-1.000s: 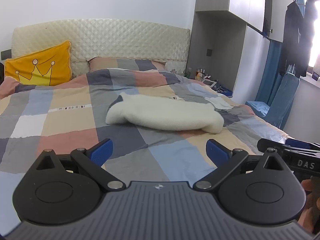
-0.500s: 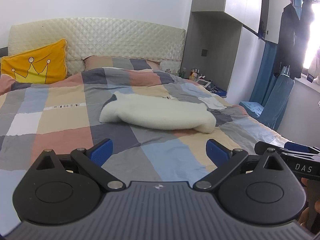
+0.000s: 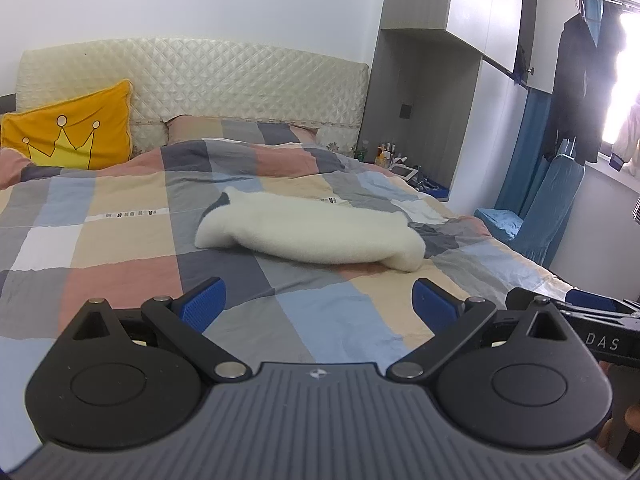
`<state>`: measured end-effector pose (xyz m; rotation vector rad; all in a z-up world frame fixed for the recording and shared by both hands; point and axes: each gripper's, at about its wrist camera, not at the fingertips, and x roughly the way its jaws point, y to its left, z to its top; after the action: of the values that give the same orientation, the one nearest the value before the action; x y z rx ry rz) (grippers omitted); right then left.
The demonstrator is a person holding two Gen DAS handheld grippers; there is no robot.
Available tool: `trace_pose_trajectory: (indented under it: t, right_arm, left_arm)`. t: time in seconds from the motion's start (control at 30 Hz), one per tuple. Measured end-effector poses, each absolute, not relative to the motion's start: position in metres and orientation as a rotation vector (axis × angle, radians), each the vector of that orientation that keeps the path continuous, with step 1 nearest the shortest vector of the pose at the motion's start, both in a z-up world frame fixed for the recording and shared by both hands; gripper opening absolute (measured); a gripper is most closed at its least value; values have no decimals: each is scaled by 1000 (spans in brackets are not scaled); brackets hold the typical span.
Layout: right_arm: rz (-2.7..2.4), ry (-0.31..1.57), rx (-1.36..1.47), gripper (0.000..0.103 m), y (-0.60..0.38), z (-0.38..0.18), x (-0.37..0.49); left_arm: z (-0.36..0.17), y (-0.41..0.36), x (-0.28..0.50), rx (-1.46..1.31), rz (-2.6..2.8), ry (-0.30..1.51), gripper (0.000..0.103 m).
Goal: Fold large clothes
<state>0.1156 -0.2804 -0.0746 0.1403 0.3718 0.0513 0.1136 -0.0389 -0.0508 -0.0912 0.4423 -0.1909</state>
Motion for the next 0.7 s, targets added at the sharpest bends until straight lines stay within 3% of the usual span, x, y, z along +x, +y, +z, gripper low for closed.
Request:
trace_pose_trajectory:
  t: [0.7]
  right_arm:
    - [48,360,136,103,-277,-72,109]
  left_arm:
    - [-49,-33,108,-92,-194,437,101]
